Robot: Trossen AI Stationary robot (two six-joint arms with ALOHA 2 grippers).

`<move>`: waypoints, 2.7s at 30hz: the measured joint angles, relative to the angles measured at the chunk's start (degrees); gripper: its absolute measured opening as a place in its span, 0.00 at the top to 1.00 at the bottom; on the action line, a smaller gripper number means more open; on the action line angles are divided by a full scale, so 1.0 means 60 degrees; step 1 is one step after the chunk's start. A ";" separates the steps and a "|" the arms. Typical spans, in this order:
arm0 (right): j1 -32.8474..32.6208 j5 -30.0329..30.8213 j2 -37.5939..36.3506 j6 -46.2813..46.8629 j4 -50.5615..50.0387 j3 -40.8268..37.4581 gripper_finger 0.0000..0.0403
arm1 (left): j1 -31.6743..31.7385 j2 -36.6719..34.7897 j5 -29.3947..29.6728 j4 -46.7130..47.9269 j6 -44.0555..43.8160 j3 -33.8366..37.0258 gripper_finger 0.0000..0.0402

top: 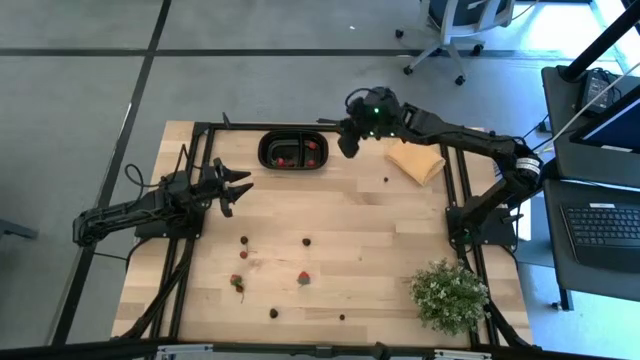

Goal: Pick and placing Produce into tupperware
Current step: Put the top black cherry into the black bin

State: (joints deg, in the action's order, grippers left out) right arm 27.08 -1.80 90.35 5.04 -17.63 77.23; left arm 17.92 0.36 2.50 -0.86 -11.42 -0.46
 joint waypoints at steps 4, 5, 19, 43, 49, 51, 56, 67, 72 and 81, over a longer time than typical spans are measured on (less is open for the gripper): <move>-0.0086 0.0010 -0.0004 -0.0161 0.0824 0.0146 0.68 | 0.0000 -0.0002 0.0000 0.0000 0.0000 -0.0002 0.55; -0.0099 0.0010 0.0018 -0.0164 0.0975 0.0146 0.68 | 0.0001 0.0000 0.0000 0.0000 0.0000 0.0001 0.55; -0.0110 -0.1254 0.2048 -0.0077 0.3324 0.0150 0.69 | 0.0005 -0.0003 0.0000 0.0000 0.0000 -0.0002 0.55; -0.0397 -0.2641 0.7129 0.0085 -0.0574 0.6446 0.69 | 0.0005 0.0000 0.0000 0.0000 0.0255 -0.0001 0.55; -0.0456 -0.2645 0.8030 0.0003 -0.1369 0.7347 0.69 | 0.0005 0.0000 0.0000 0.0000 0.0255 -0.0002 0.55; -0.0475 -0.2643 0.8174 0.0003 -0.1380 0.7366 0.69 | 0.0005 -0.0001 0.0000 0.0000 0.0255 0.0000 0.55; -0.0475 -0.2410 0.8344 0.0034 -0.1535 0.7374 0.69 | 0.0005 0.0000 0.0000 0.0000 0.0255 0.0002 0.55; -0.0475 -0.2138 0.8422 -0.0176 -0.1659 0.7374 0.69 | 0.0005 0.0000 0.0000 0.0000 0.0255 -0.0002 0.55; -0.0475 -0.2136 0.8422 -0.0176 -0.1654 0.7374 0.69 | 0.0005 0.0000 0.0000 0.0000 0.0255 0.0001 0.55; -0.0474 -0.2135 0.8422 -0.0176 -0.1601 0.7374 0.69 | 0.0005 -0.0001 0.0000 0.0000 0.0251 -0.0002 0.55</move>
State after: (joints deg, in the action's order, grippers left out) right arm 24.23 -14.61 140.88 3.99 -27.24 121.47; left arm 17.96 0.35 2.50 -0.86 -9.91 -0.47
